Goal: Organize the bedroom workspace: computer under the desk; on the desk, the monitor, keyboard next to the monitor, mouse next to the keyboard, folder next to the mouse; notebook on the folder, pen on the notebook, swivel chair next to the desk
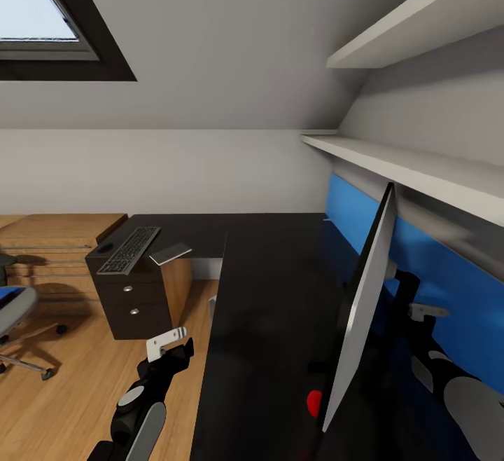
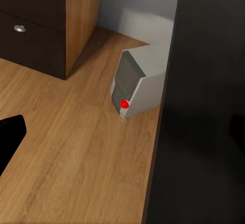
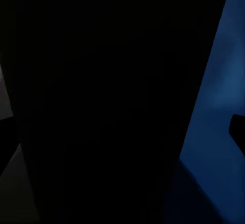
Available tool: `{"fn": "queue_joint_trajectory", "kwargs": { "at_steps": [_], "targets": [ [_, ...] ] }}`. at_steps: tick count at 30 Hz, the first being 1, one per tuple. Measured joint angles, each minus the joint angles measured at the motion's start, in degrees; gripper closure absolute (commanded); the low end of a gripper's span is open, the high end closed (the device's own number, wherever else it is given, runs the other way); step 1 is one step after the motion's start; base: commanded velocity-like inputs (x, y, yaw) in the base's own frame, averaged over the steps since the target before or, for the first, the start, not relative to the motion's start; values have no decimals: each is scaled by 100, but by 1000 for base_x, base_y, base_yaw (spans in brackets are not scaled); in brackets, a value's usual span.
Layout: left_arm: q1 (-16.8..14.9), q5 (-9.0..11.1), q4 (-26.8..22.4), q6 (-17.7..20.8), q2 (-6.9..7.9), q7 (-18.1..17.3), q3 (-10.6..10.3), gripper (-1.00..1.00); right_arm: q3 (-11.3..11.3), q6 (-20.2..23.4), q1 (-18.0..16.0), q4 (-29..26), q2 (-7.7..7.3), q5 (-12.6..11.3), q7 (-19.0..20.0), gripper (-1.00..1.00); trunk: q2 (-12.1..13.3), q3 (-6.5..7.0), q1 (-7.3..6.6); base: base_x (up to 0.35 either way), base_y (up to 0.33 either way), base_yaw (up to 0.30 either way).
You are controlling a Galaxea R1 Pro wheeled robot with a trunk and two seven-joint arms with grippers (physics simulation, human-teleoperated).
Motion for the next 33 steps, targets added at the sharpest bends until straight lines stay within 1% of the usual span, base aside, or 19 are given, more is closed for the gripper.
{"fn": "queue_joint_trajectory", "kwargs": {
  "at_steps": [8,28,32,33],
  "targets": [
    [-1,0,-2,0,0,0,0,-100,0,0,0,-4,0,0,-1,-100,0,0,3,-252,0,0],
    [0,-1,-4,0,2,0,0,-100,0,0,0,-3,0,-1,-6,-100,0,0,3,-330,0,0],
    [-2,1,-4,2,5,0,0,-100,-5,0,0,-10,7,-8,-9,-100,0,0,3,-334,41,0],
    [-1,6,-4,1,7,0,0,-100,-11,2,0,-76,36,-15,-12,-100,0,0,3,-334,90,0]
  ]
}}
